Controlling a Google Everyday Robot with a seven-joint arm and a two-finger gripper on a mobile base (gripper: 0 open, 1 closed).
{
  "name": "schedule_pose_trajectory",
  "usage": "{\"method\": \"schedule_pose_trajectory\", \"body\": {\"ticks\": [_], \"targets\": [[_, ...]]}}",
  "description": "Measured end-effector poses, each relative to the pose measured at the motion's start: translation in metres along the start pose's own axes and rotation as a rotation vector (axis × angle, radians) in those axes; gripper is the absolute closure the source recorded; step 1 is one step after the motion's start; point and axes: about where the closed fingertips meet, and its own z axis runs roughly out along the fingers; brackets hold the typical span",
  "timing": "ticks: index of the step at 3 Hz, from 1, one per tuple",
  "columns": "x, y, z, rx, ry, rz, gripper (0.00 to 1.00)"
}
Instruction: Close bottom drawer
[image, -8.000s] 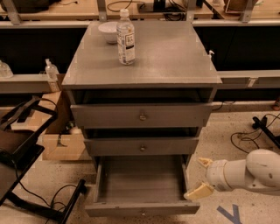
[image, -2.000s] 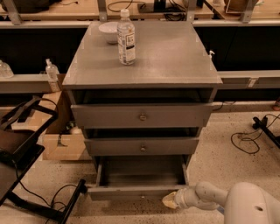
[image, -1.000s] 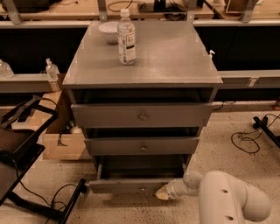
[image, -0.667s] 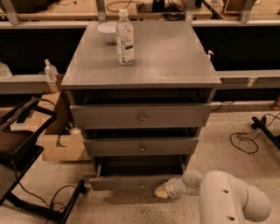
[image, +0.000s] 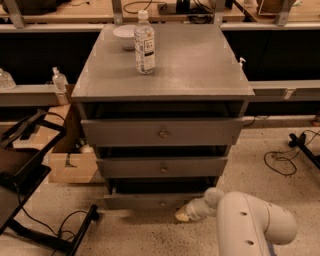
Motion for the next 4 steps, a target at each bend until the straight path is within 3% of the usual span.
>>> {"method": "schedule_pose_trajectory", "body": {"ticks": [3, 4], "targets": [[-0.042, -0.057, 0.017, 0.024, 0.068, 0.000, 1.00], [-0.046, -0.063, 0.018, 0.029, 0.072, 0.003, 1.00]]}}
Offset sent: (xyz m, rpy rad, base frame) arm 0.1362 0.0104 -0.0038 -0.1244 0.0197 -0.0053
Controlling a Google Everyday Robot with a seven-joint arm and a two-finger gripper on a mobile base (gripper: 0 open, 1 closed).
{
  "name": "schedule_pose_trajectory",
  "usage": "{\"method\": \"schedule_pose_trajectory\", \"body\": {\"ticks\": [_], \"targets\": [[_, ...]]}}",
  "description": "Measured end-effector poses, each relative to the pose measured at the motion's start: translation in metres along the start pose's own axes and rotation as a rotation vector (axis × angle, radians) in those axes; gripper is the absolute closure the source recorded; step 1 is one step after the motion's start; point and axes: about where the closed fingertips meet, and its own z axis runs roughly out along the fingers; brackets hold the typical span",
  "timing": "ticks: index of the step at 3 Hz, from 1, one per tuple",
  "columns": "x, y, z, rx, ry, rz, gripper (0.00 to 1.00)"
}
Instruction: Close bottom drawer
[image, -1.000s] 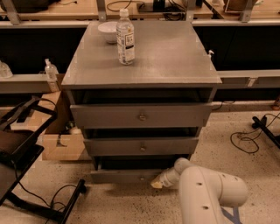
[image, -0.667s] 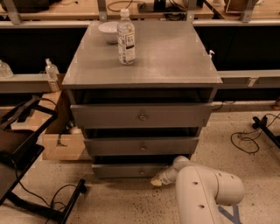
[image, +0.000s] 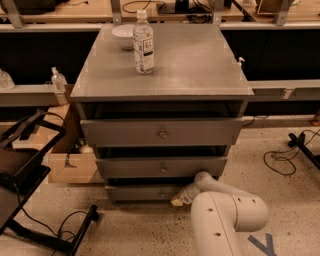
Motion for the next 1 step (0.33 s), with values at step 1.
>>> {"method": "schedule_pose_trajectory", "body": {"ticks": [1], "targets": [[-0.0027, -0.0081, -0.0026, 0.005, -0.022, 0.015, 1.00]]}}
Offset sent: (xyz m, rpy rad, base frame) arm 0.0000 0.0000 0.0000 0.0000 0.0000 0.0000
